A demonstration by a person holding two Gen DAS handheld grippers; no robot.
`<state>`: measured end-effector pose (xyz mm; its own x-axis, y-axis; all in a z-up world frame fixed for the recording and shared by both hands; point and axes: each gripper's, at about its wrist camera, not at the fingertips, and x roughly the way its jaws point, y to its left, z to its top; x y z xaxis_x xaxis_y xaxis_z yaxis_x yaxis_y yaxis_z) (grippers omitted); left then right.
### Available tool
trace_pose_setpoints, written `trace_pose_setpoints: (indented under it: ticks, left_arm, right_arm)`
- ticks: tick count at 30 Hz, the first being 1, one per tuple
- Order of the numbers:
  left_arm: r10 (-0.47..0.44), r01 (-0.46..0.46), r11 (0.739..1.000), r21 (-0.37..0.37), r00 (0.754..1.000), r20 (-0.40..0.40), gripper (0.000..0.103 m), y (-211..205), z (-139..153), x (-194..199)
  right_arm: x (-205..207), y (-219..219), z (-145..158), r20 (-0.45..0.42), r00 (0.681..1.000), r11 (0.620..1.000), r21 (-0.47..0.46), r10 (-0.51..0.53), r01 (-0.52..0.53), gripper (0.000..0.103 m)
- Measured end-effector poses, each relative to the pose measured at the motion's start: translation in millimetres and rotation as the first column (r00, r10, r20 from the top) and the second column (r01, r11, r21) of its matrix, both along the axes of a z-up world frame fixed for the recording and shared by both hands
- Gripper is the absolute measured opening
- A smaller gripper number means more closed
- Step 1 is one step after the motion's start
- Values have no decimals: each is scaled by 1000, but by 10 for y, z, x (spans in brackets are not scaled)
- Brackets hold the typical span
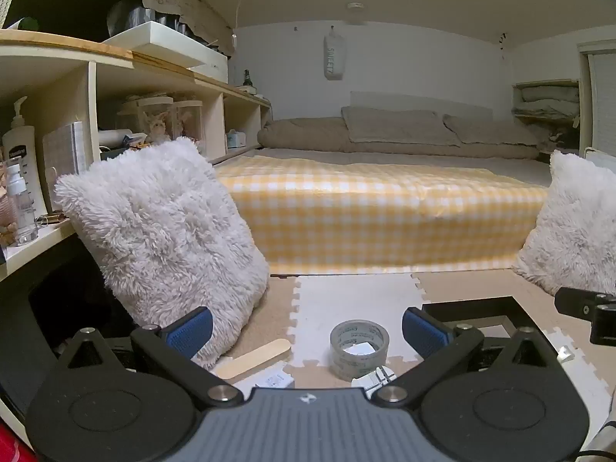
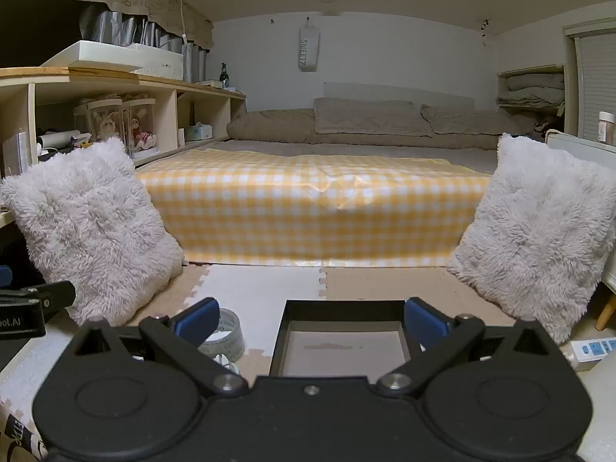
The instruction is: Organize rigid objects
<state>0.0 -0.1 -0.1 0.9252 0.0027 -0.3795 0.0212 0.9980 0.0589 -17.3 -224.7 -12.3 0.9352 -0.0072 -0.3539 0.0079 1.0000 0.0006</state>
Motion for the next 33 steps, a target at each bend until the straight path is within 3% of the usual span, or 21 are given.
trace_pose_setpoints:
  ticks: [33]
  left_arm:
    - [-1, 1, 1000, -3, 1000, -4, 103, 1, 0, 1]
  right_arm:
    - [1, 2, 1, -6, 1000, 1000, -7, 9, -9, 103]
